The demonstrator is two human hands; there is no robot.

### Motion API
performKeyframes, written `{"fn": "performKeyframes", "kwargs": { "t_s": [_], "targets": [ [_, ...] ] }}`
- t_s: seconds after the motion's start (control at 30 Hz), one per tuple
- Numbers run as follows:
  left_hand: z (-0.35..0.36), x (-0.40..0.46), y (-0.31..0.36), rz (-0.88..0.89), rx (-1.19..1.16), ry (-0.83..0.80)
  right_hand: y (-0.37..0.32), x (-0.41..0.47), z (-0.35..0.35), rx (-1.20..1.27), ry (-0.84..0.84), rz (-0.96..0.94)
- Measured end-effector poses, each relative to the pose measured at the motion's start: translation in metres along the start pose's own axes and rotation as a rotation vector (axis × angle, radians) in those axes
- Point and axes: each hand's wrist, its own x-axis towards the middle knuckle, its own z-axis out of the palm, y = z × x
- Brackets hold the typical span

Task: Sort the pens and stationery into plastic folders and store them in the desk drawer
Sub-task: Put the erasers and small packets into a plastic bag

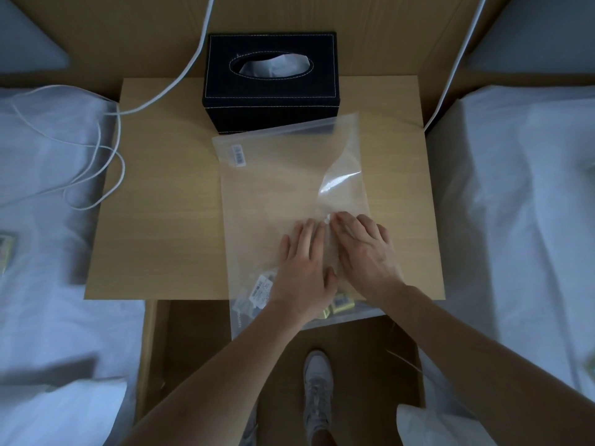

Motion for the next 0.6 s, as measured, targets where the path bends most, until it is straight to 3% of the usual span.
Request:
{"fn": "performKeyframes", "kwargs": {
  "t_s": [0.1,0.27,0.47,0.6],
  "targets": [
    [-0.003,-0.001,-0.001,0.0,-0.082,-0.014,0.003,0.0,-0.002,0.122,-0.013,0.023],
    [-0.022,-0.002,-0.005,-0.02,-0.403,-0.003,0.013,-0.017,-0.023,0.569,0.008,0.21],
    [-0.029,-0.012,-0.022,0.083,-0.199,0.03,0.031,-0.078,-0.025,0.786,0.083,0.564],
    [-0.025,-0.019,-0.021,0.071,-0.067,0.002,0.026,-0.108,-0.014,0.942,0.075,0.655]
  ]
}}
